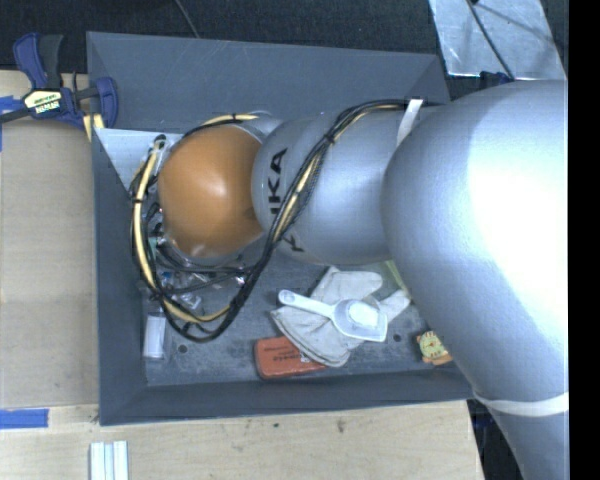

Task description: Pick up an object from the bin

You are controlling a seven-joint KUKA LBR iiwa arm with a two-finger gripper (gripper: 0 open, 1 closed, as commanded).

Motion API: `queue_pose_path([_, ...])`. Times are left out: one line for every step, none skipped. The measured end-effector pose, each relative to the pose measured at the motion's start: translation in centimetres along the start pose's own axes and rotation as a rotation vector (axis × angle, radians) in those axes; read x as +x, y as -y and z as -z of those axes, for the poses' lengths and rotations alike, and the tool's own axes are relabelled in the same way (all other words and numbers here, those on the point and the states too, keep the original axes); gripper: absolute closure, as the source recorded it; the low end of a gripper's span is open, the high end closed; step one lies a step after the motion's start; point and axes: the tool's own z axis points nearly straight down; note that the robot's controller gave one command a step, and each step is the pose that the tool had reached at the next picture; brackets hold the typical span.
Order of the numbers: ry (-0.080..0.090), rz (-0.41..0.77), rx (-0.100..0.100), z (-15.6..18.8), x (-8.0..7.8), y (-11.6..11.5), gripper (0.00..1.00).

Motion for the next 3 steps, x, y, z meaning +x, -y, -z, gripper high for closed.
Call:
queue_pose_path([-0.006,-0.004,-0.005,1.4,0.0,0.0,1.0])
queue_pose_path([-0.007,-0.01,-0.005,2.2,0.0,0.0,1.0])
queue_pose_path([-0.007,-0.009,-0.004,3.0,0.0,0.1,1.0])
